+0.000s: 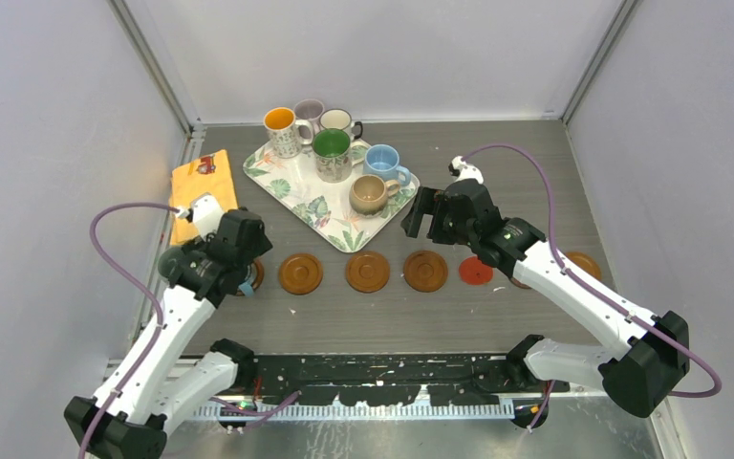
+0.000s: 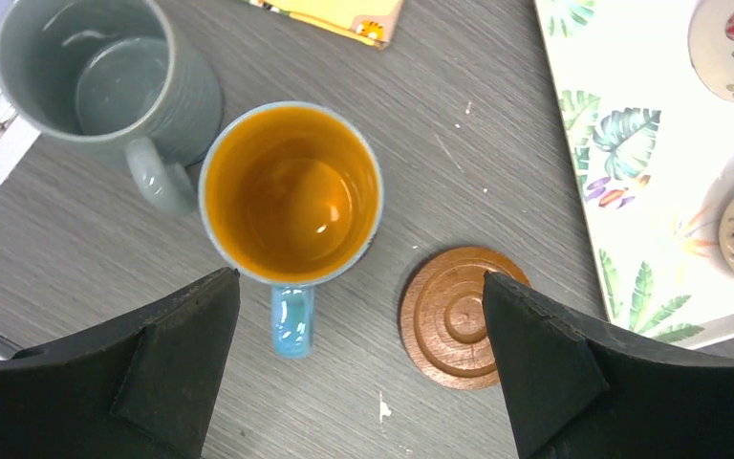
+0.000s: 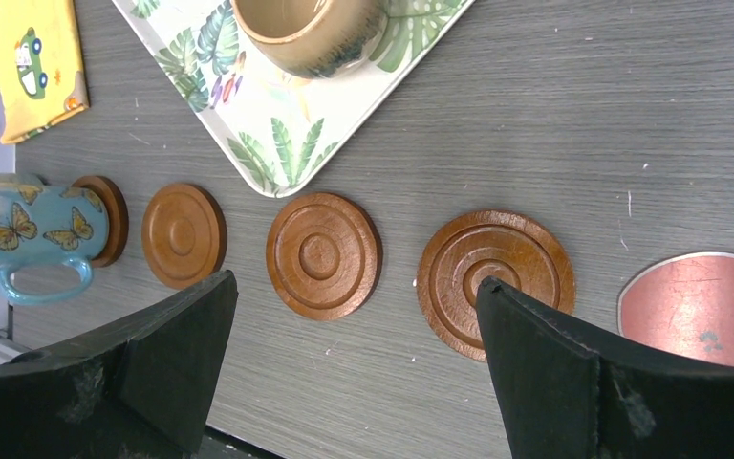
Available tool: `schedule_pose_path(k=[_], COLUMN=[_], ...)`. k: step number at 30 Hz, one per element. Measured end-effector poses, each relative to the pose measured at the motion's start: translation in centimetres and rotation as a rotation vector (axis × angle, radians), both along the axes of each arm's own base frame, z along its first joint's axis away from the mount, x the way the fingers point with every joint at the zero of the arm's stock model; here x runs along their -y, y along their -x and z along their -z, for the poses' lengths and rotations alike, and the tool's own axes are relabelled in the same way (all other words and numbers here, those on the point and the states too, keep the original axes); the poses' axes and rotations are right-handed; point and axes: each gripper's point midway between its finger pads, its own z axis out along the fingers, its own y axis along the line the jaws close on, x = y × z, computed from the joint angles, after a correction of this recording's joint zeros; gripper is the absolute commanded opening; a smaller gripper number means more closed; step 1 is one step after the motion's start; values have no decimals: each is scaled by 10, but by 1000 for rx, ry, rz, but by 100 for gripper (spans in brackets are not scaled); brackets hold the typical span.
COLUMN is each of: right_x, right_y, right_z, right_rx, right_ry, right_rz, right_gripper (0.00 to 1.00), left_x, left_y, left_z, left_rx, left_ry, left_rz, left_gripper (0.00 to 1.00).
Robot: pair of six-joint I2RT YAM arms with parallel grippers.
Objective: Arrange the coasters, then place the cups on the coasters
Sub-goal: Place the cup on the coaster, then pick up the cup from the tray.
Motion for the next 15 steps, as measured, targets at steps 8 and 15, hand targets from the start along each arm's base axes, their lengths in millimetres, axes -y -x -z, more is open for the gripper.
schedule_pose_path(k=[8,15], right_x=[6,8], right_y=[-4,-15], right_z=[0,7], right_rx=[10,-3], right_ry=[21,54], right_rz=[30,64], right_gripper=[100,100], left_x=[28,73], left_y=[-32,-74], left_z=[-8,-1], left_rx=[-44,-77], left_ry=[11,42], left_rz=[113,247], left_gripper=[100,100])
